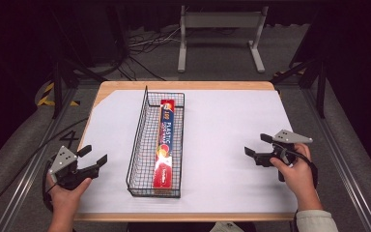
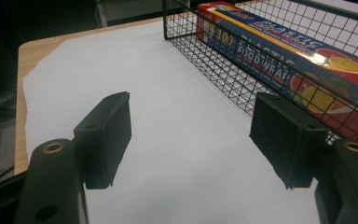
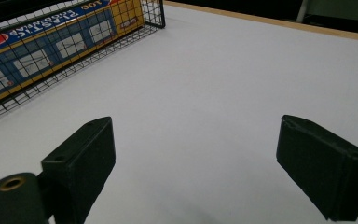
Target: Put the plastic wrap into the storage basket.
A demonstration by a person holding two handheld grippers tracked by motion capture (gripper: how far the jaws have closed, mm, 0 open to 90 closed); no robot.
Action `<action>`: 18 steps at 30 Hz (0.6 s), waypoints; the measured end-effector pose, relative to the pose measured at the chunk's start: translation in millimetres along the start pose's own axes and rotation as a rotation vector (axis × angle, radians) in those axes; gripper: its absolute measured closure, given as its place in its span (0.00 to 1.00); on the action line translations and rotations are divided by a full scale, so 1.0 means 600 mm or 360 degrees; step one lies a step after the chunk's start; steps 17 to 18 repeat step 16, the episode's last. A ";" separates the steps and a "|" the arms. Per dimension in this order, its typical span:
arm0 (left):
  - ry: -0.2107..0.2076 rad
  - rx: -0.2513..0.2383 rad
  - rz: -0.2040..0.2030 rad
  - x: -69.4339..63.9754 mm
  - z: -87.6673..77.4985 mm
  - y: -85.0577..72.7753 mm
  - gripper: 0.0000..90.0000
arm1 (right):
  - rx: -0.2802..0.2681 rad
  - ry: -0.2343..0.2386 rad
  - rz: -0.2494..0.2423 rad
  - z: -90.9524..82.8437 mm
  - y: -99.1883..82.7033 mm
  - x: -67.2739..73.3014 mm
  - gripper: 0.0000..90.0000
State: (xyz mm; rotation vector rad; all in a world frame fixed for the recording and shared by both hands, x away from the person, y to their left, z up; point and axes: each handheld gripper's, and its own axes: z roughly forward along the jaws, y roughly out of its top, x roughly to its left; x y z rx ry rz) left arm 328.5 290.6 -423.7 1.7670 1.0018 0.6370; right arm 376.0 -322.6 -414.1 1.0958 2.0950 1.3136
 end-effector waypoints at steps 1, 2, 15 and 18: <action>-0.0005 -0.0008 -0.0005 -0.001 0.000 -0.001 0.32 | -0.0004 -0.0006 0.0001 -0.001 -0.007 -0.001 0.14; -0.0005 -0.0005 -0.0002 -0.001 0.000 -0.003 0.31 | -0.0009 -0.0010 0.0008 -0.003 -0.012 -0.001 0.14; 0.0009 0.0034 -0.0002 -0.006 0.010 -0.008 0.29 | 0.0017 -0.0042 0.0043 -0.005 -0.031 -0.005 0.13; 0.0009 0.0034 -0.0002 -0.006 0.010 -0.008 0.29 | 0.0017 -0.0046 0.0042 -0.005 -0.030 -0.005 0.13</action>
